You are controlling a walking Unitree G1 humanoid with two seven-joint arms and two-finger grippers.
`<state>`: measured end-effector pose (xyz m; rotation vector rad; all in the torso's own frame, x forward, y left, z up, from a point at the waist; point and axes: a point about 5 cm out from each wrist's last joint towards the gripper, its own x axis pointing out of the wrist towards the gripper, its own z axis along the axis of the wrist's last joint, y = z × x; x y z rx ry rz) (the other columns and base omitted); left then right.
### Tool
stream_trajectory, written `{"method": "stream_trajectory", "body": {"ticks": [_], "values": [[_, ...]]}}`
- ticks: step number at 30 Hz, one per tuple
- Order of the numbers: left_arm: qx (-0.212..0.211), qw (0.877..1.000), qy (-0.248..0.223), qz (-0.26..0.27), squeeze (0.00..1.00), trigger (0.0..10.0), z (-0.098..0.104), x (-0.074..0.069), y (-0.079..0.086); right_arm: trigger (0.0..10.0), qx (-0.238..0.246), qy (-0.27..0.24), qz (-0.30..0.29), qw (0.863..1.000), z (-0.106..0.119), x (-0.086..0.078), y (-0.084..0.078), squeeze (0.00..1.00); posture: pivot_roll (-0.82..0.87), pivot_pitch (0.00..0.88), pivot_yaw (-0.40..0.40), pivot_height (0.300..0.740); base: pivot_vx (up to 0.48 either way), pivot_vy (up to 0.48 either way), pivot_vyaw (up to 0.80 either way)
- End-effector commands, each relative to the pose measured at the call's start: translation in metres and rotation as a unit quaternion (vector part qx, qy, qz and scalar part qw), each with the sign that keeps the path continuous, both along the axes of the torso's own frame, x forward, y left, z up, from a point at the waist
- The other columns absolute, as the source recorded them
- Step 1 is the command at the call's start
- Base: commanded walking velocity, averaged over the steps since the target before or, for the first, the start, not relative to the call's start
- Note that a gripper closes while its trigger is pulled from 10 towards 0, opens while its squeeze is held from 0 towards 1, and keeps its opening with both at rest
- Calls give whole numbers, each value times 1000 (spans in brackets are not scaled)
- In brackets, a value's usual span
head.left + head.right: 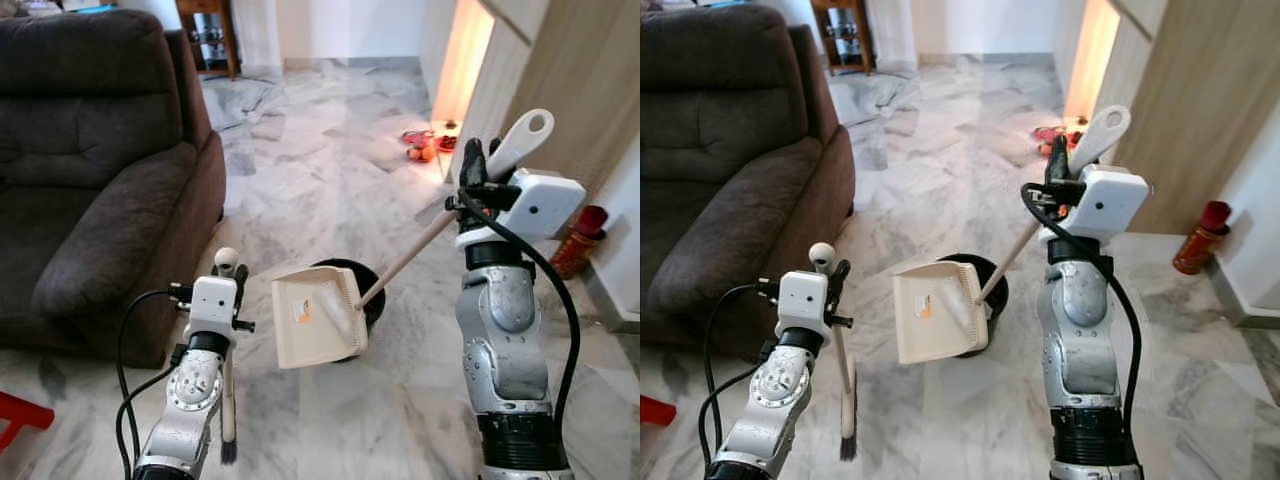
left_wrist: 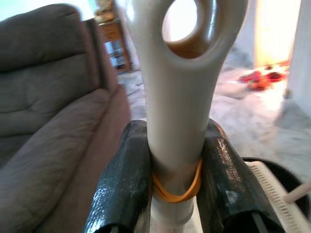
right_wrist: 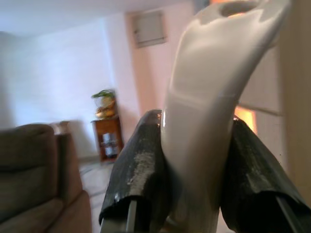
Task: Sweep floor
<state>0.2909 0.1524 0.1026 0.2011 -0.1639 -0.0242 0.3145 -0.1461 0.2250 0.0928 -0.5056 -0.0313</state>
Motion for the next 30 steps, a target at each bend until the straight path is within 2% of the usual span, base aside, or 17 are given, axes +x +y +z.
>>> {"method": "stream_trajectory", "body": {"ticks": [1,30], "values": [[15,999,-32,-1,0,10000,12,2,-1,10000,8,-57,12,998,21,-6,5,0,145,0,48,740,360,0,425],[15,999,-37,3,0,10000,13,3,-1,10000,20,-63,18,998,23,-5,7,0,144,0,45,740,360,0,15]]}}
